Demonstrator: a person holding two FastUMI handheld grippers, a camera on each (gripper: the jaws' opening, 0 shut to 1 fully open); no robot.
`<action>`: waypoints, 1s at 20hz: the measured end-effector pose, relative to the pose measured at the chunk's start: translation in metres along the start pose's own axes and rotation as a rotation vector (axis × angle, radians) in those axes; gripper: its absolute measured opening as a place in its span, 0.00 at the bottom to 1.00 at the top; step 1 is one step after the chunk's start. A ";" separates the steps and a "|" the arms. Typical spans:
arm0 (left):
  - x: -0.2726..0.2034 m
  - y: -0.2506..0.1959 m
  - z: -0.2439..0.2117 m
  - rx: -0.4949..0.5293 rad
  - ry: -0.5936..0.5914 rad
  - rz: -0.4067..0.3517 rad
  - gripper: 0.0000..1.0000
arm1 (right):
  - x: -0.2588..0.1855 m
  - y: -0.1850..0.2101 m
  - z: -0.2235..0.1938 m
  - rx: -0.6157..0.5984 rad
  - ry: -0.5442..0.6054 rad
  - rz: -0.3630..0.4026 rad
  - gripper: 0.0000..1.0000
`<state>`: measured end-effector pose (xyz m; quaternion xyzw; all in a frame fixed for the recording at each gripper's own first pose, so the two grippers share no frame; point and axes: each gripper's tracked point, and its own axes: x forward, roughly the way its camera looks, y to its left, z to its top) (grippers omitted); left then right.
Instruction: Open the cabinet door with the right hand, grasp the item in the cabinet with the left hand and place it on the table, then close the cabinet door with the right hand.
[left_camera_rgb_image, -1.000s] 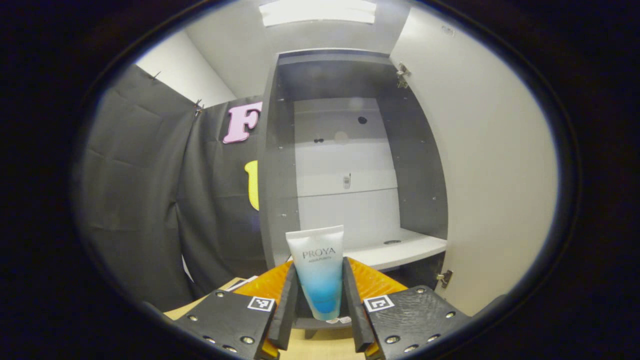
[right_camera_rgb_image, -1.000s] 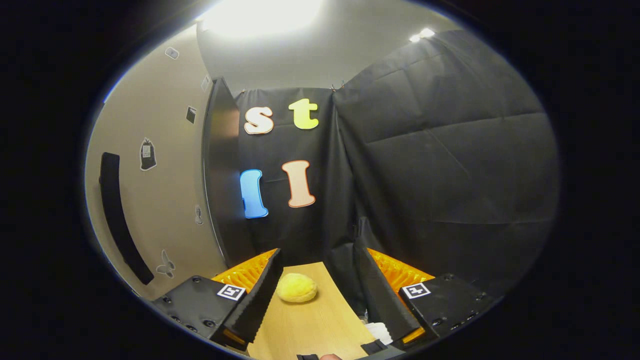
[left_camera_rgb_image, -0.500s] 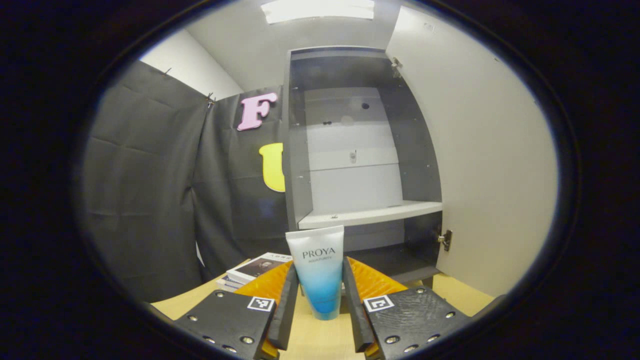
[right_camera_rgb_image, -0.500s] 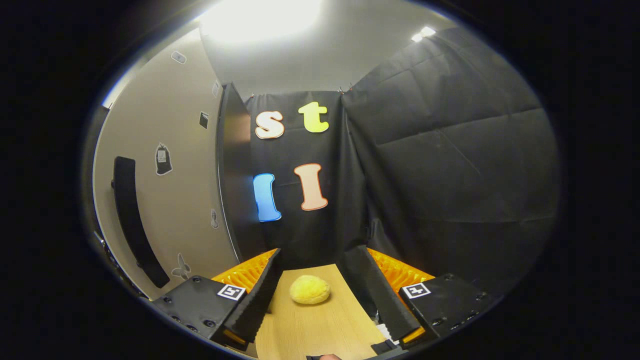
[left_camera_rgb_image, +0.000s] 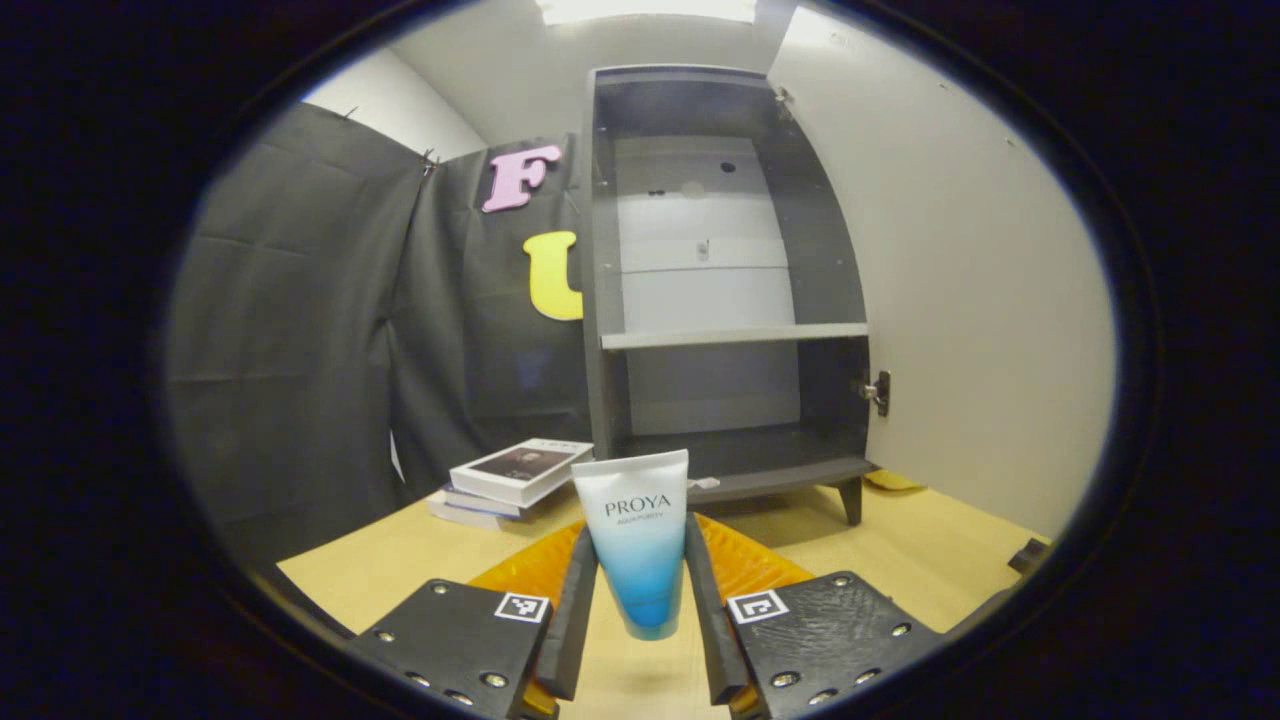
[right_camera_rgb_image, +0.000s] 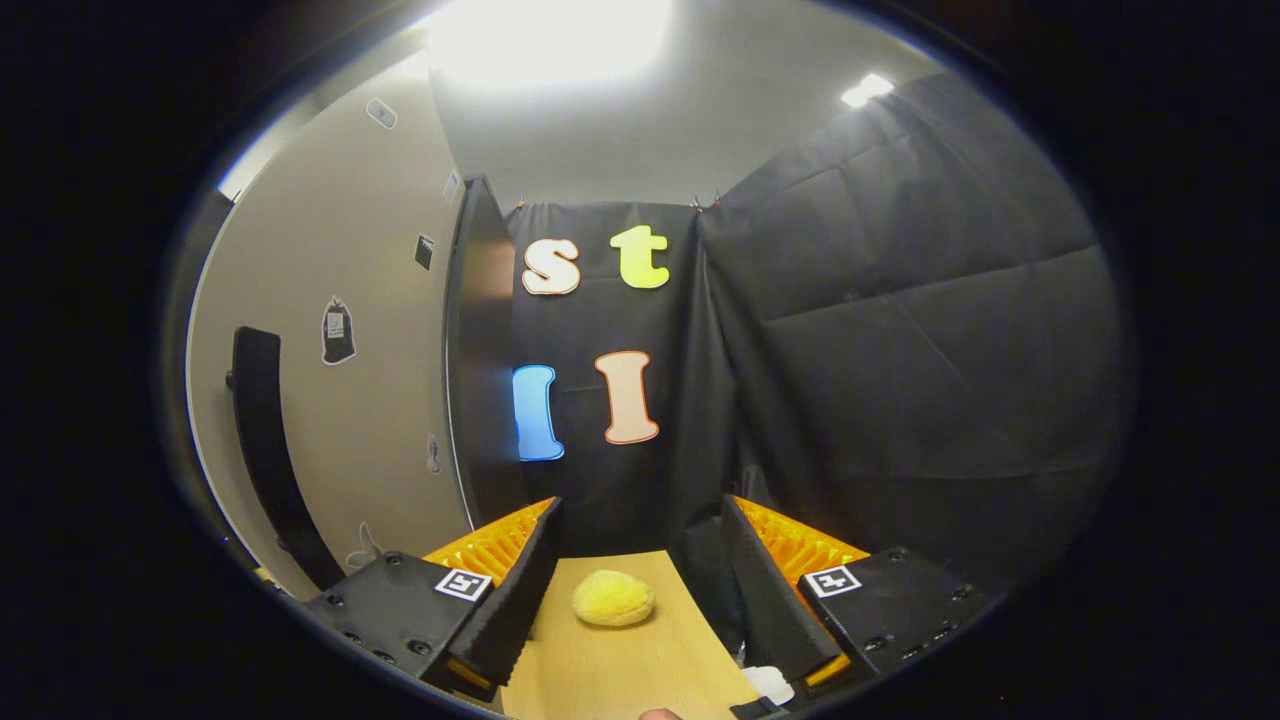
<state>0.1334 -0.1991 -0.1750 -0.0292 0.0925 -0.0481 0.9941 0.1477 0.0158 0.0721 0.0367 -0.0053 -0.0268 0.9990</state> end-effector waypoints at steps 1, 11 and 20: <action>-0.002 -0.004 -0.010 0.002 0.011 -0.003 0.50 | -0.001 0.004 -0.001 0.005 0.005 0.006 0.98; -0.001 -0.001 -0.095 -0.007 0.109 0.057 0.51 | -0.006 0.008 0.000 -0.034 0.032 0.014 0.92; -0.009 -0.007 -0.119 0.007 0.134 0.079 0.52 | -0.001 0.025 -0.011 -0.085 0.054 0.043 0.94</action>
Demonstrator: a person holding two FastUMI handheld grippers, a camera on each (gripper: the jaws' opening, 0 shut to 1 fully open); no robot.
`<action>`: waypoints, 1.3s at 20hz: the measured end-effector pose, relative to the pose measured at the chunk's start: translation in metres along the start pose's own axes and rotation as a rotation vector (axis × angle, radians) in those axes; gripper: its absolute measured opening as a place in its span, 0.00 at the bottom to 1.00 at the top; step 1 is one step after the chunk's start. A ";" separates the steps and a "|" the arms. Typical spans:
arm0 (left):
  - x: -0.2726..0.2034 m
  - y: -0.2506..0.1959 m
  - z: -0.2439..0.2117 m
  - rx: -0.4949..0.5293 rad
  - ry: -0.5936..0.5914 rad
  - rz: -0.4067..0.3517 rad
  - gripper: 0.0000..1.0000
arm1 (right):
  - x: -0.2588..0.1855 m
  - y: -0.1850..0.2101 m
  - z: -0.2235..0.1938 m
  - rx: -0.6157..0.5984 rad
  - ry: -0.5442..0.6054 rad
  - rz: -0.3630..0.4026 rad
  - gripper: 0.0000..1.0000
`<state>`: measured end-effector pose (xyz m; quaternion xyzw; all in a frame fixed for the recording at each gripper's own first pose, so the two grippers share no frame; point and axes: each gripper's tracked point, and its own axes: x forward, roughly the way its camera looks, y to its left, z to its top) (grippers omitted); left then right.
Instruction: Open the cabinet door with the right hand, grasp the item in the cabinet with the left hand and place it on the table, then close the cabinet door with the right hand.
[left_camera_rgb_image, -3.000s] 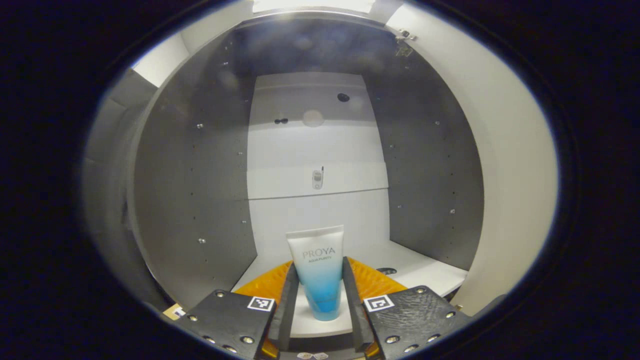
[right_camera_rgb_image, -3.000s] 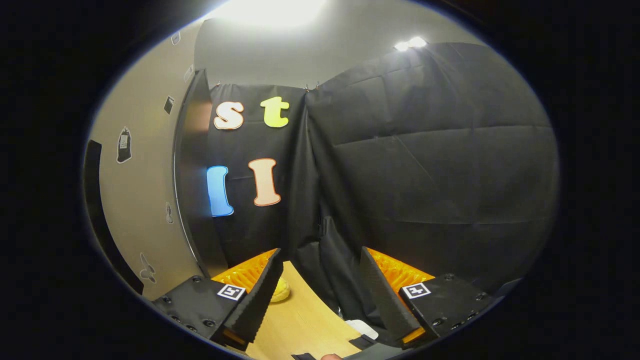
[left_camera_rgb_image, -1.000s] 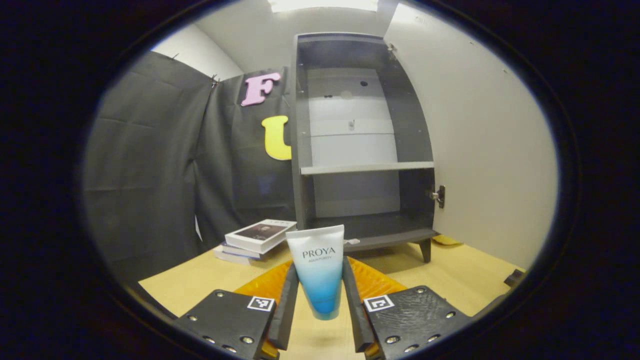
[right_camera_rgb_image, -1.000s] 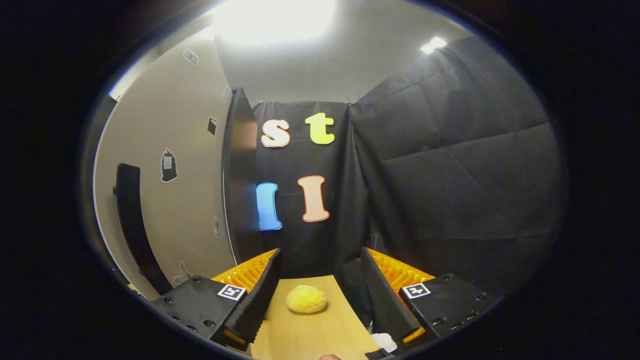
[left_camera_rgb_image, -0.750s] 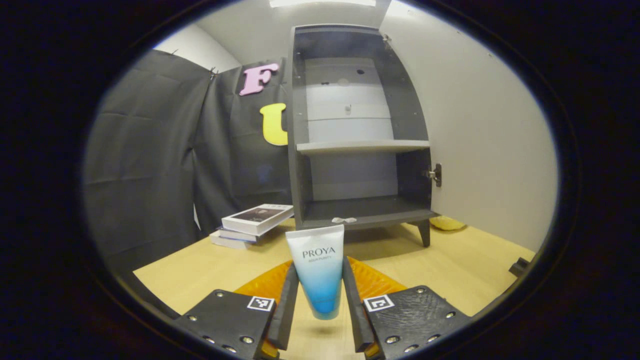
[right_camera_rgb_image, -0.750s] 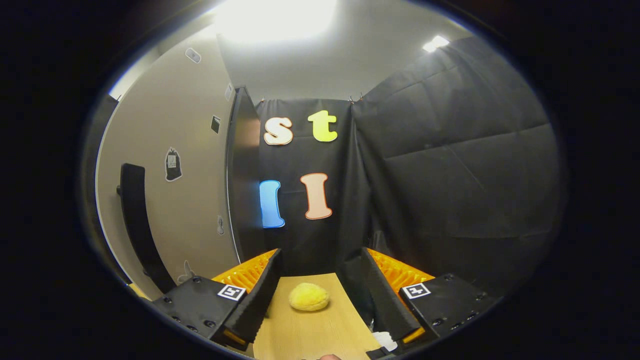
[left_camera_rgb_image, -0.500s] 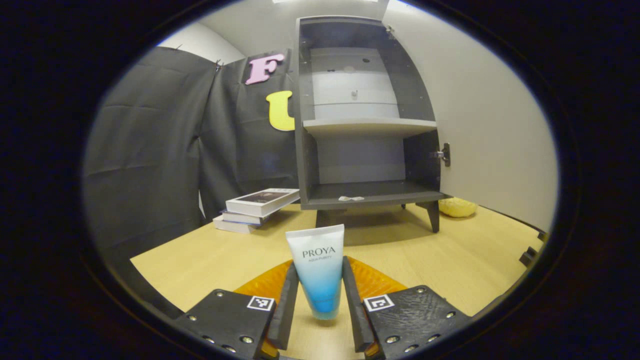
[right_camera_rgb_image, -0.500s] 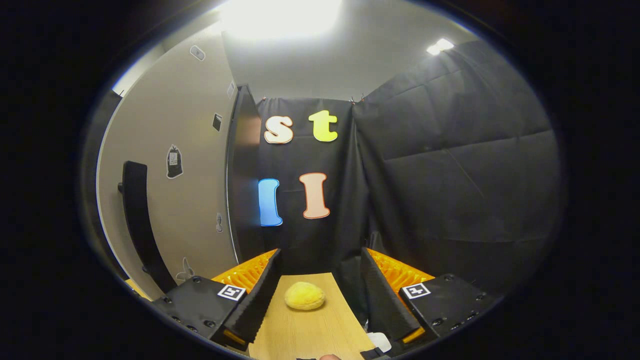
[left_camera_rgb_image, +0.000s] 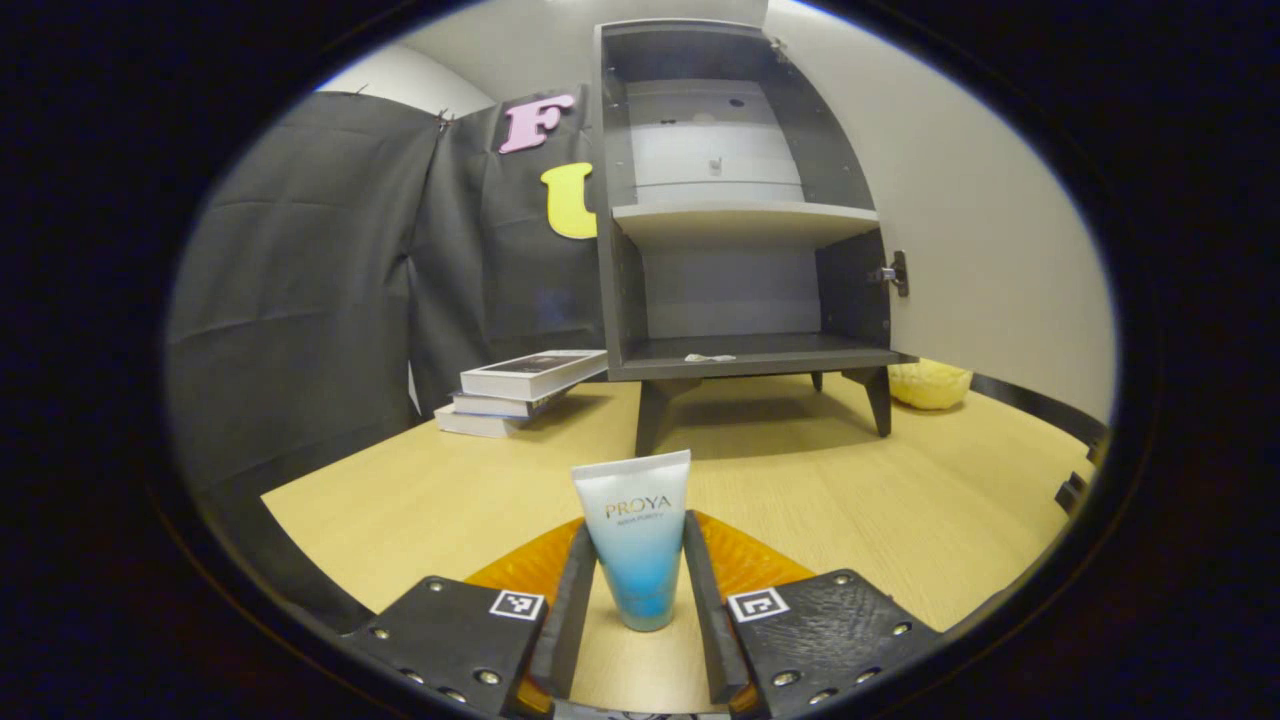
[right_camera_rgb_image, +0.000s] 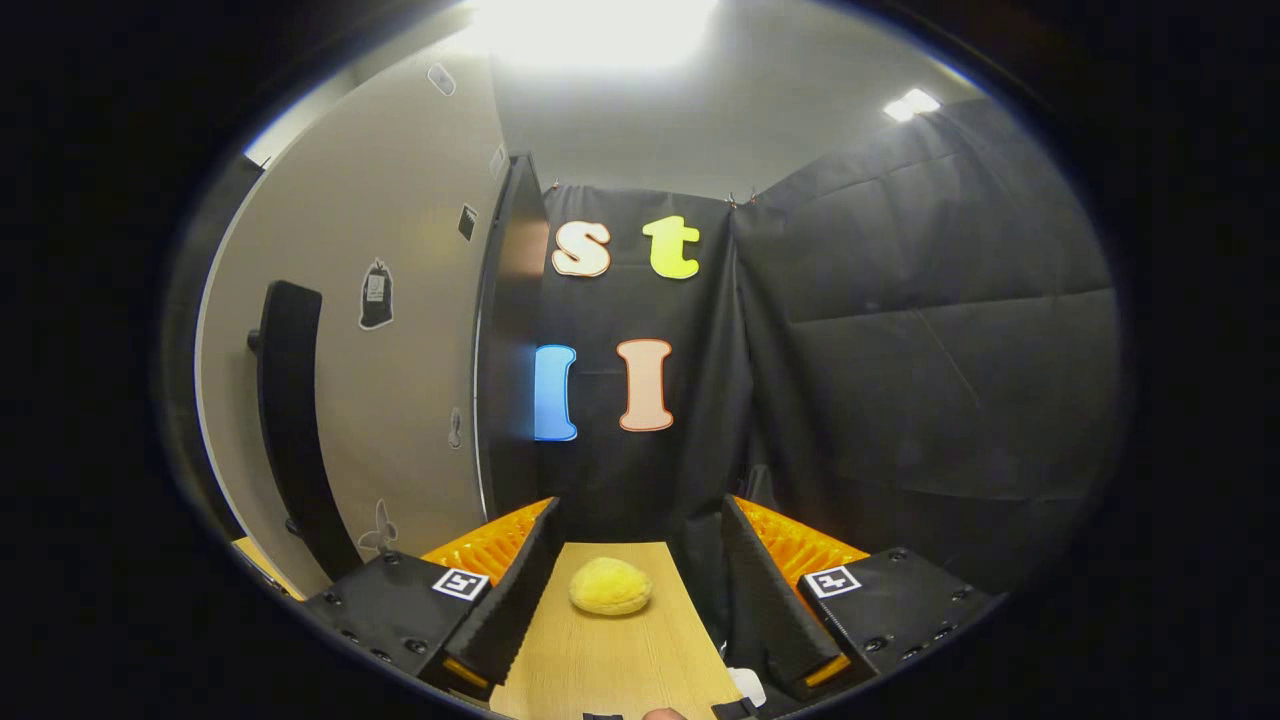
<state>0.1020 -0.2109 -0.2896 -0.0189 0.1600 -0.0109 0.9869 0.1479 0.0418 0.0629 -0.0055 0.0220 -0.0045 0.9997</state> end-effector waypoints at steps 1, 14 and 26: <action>-0.002 0.000 -0.003 0.000 0.004 0.002 0.54 | 0.002 0.001 -0.001 0.007 0.006 0.002 0.99; -0.025 0.002 0.032 0.058 0.022 0.048 0.76 | 0.003 0.004 0.006 0.052 -0.002 0.028 0.99; -0.063 0.074 0.206 0.079 -0.184 0.141 0.76 | -0.026 0.035 0.013 0.139 0.052 0.065 0.98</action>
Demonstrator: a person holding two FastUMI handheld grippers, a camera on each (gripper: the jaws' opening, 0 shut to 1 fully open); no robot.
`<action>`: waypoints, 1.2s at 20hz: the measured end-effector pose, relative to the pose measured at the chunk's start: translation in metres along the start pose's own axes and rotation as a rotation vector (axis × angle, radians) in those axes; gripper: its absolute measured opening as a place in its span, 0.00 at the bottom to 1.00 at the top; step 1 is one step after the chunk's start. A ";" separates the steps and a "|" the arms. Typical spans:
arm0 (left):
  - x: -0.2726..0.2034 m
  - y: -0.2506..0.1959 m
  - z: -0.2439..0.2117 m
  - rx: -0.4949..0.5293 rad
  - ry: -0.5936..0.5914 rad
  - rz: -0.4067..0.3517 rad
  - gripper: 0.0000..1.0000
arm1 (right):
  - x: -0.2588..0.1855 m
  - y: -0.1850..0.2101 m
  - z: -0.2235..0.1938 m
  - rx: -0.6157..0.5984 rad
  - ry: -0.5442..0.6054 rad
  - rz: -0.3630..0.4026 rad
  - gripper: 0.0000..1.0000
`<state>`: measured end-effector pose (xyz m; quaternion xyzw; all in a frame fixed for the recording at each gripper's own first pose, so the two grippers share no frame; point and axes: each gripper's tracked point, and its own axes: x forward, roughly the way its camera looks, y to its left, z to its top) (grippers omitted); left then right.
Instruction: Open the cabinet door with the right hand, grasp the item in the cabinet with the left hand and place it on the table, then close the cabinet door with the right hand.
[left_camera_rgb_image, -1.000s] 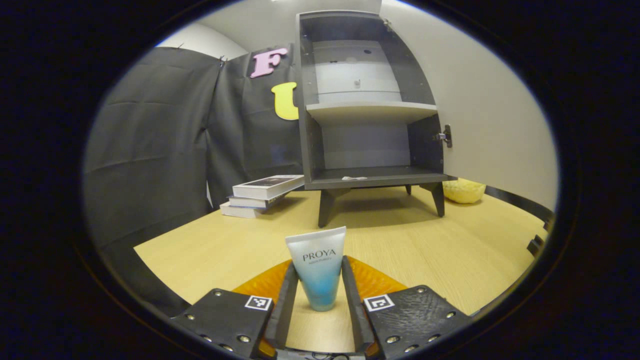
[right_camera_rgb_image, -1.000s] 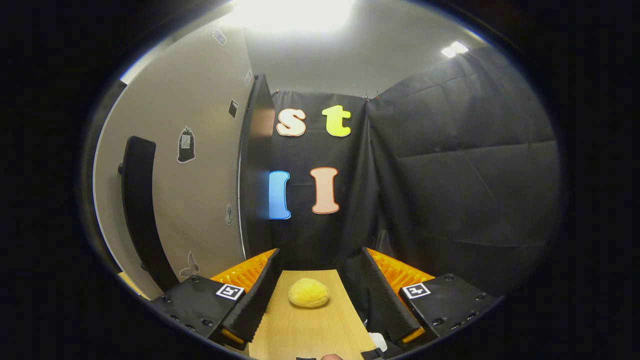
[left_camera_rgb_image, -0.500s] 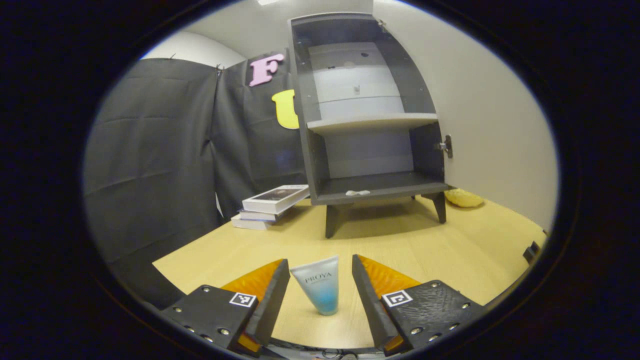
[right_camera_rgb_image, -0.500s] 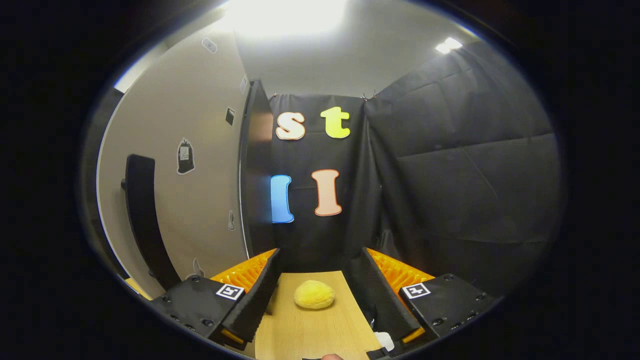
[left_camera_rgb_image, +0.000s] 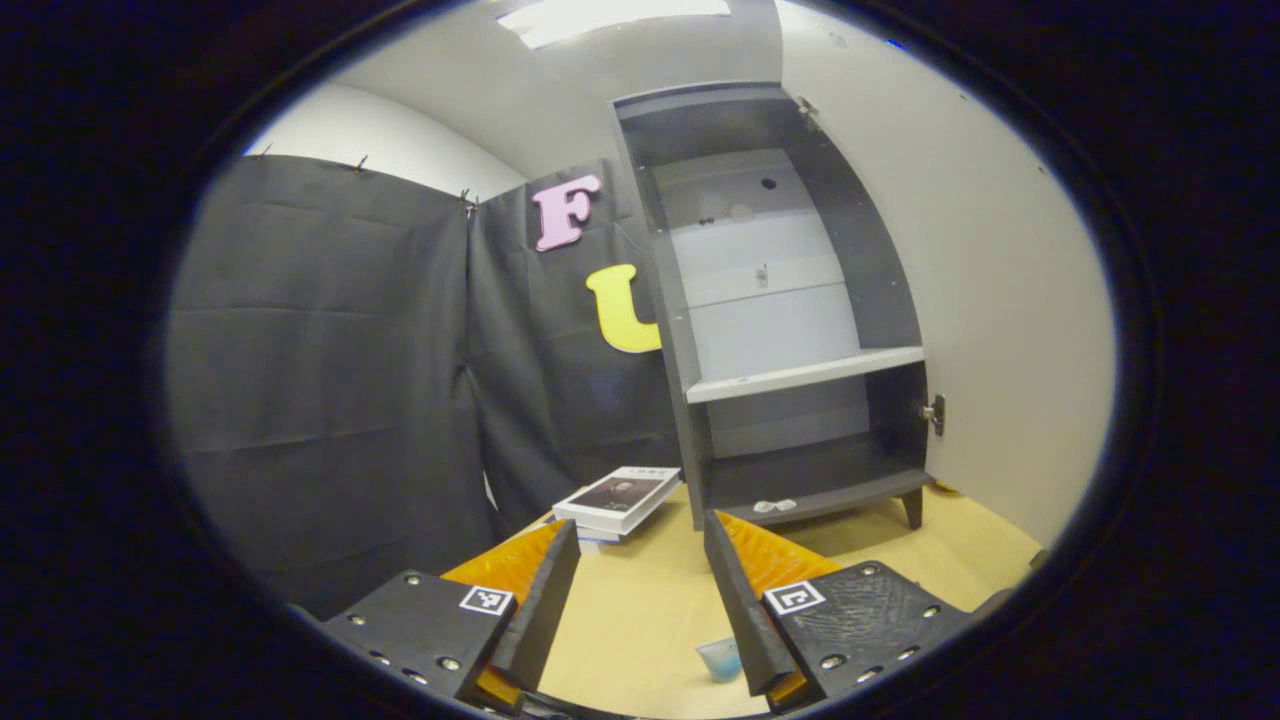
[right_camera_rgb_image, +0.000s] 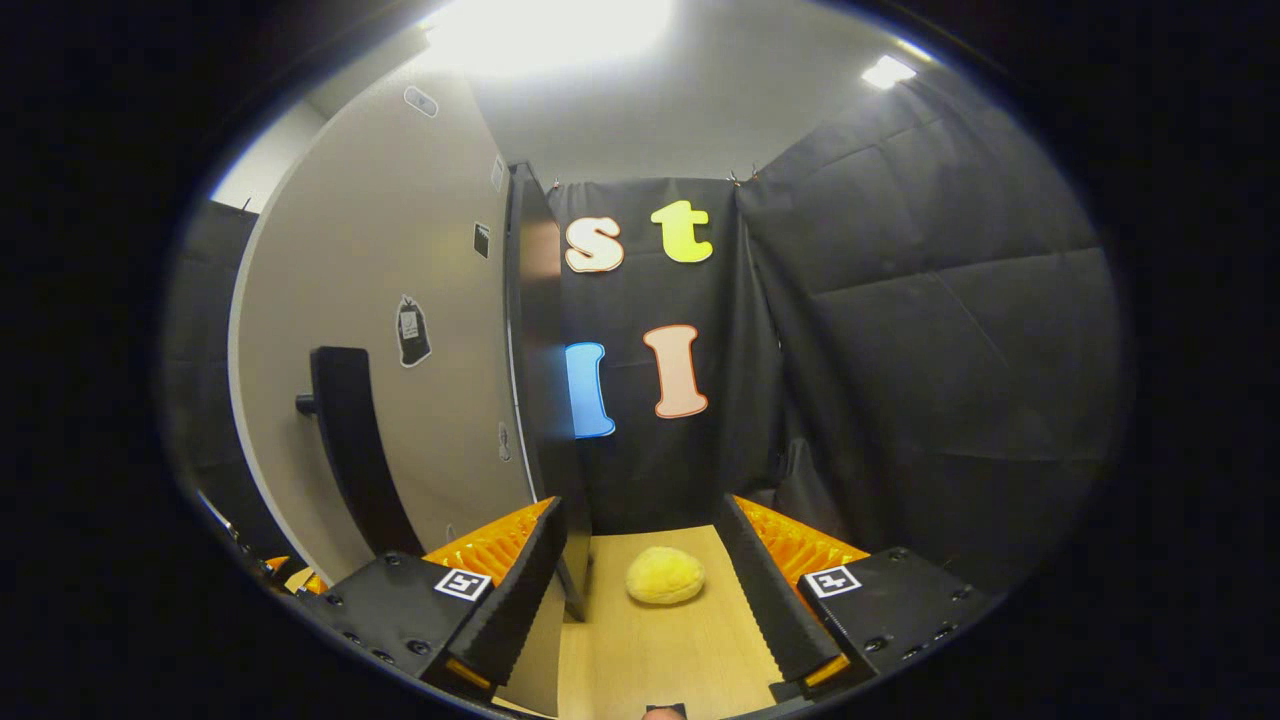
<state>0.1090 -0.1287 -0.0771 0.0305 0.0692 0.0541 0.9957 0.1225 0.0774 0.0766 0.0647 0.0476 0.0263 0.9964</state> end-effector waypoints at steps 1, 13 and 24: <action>0.005 0.006 0.005 -0.006 -0.002 -0.013 0.76 | -0.005 0.002 0.000 0.010 0.001 -0.017 0.98; 0.042 0.102 0.011 -0.061 -0.042 -0.023 0.76 | -0.060 0.043 0.003 -0.135 -0.003 -0.213 0.95; 0.062 0.159 -0.010 -0.070 -0.025 -0.028 0.76 | -0.065 0.103 -0.004 -0.106 0.002 -0.185 0.92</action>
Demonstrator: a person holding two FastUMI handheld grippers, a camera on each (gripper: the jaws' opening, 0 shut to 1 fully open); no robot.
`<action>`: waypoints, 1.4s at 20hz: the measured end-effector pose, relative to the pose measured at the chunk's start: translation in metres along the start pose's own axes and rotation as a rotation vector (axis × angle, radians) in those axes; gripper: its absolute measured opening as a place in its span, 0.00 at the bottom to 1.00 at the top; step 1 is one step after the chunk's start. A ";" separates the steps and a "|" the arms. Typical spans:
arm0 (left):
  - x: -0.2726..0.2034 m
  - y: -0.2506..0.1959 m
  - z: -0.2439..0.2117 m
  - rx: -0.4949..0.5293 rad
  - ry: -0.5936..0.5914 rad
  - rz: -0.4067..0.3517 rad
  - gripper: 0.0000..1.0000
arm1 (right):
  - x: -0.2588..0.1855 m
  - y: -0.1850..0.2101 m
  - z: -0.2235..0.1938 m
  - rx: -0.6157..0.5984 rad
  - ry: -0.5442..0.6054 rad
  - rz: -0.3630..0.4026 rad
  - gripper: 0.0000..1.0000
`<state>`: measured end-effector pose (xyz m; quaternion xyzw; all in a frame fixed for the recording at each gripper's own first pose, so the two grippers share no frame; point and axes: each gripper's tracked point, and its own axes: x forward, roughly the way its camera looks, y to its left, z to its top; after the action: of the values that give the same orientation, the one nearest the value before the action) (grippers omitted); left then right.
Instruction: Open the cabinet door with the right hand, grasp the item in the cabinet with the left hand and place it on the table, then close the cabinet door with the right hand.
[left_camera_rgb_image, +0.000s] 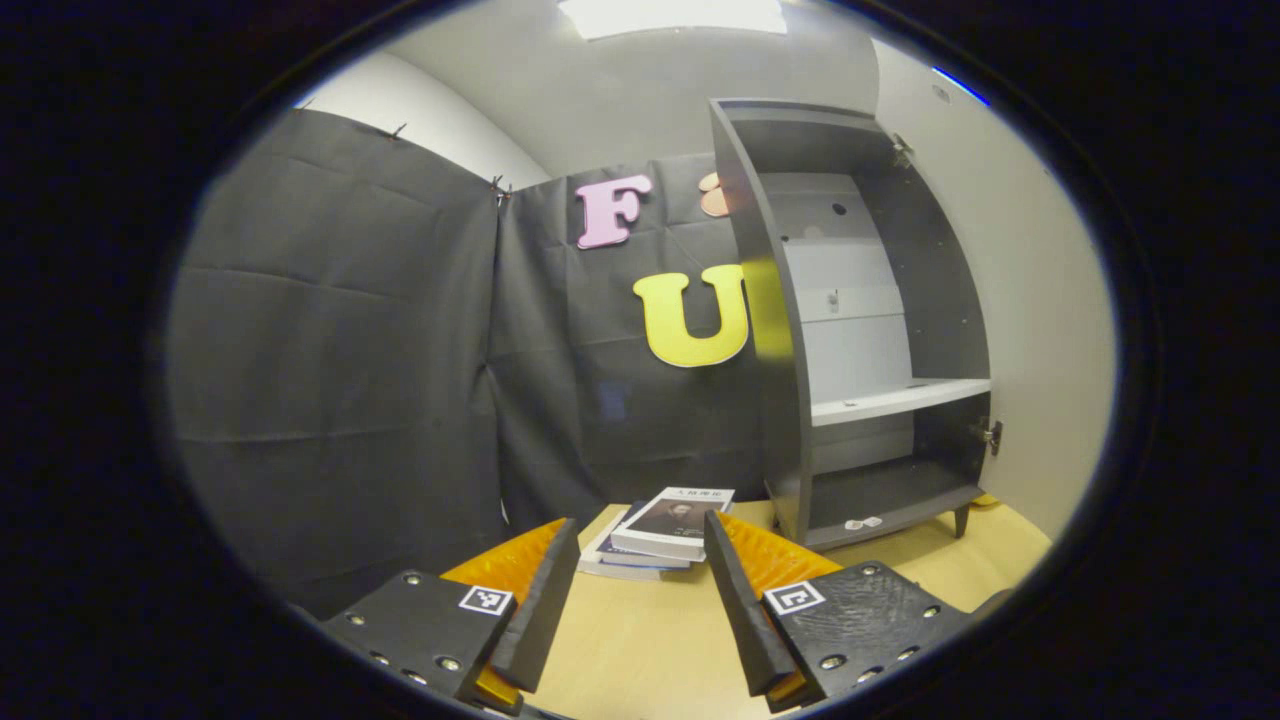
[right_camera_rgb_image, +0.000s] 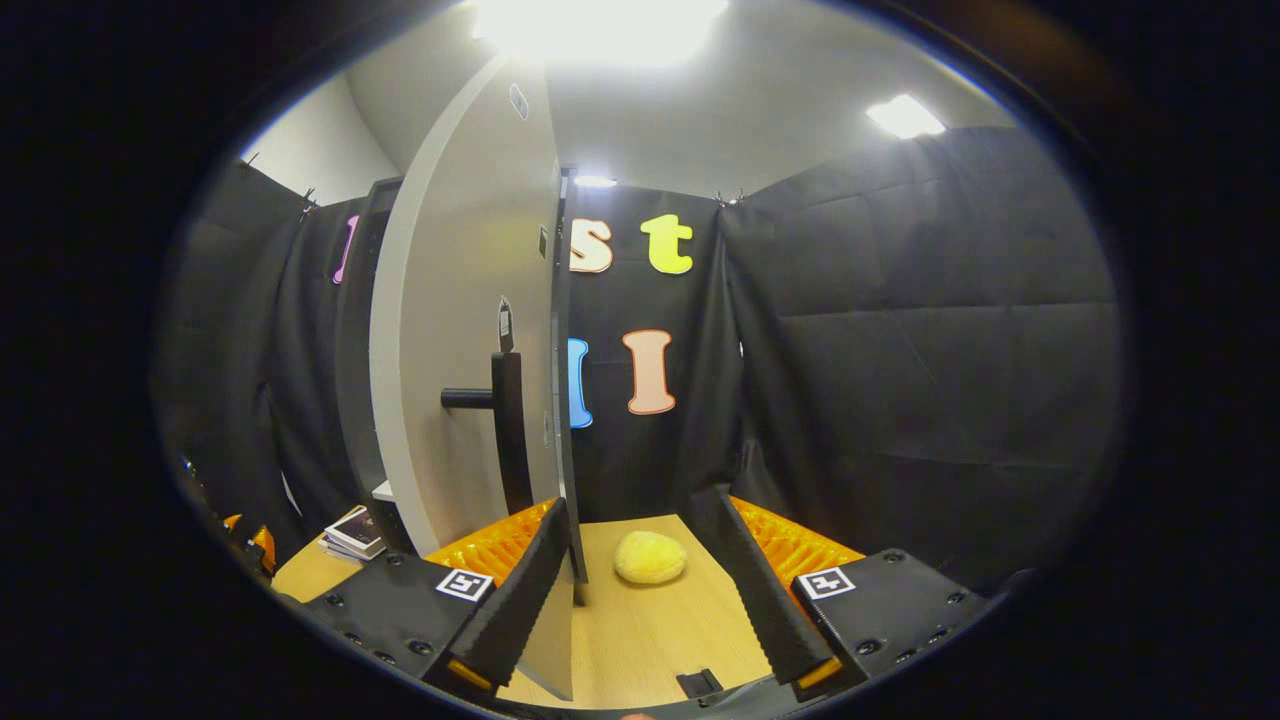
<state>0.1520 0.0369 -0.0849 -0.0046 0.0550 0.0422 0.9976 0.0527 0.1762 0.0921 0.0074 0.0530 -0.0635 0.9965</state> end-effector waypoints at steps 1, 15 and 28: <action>0.000 0.004 -0.002 -0.001 0.001 0.001 0.75 | -0.002 0.005 0.000 -0.001 0.001 0.004 0.92; 0.009 0.049 -0.014 -0.007 0.016 0.007 0.75 | -0.003 0.076 -0.002 0.029 0.007 0.109 0.92; -0.001 0.097 -0.023 0.003 0.026 0.067 0.75 | 0.012 0.142 -0.004 0.061 0.021 0.246 0.92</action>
<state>0.1407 0.1332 -0.1079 -0.0018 0.0681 0.0755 0.9948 0.0819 0.3154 0.0881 0.0449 0.0600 0.0577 0.9955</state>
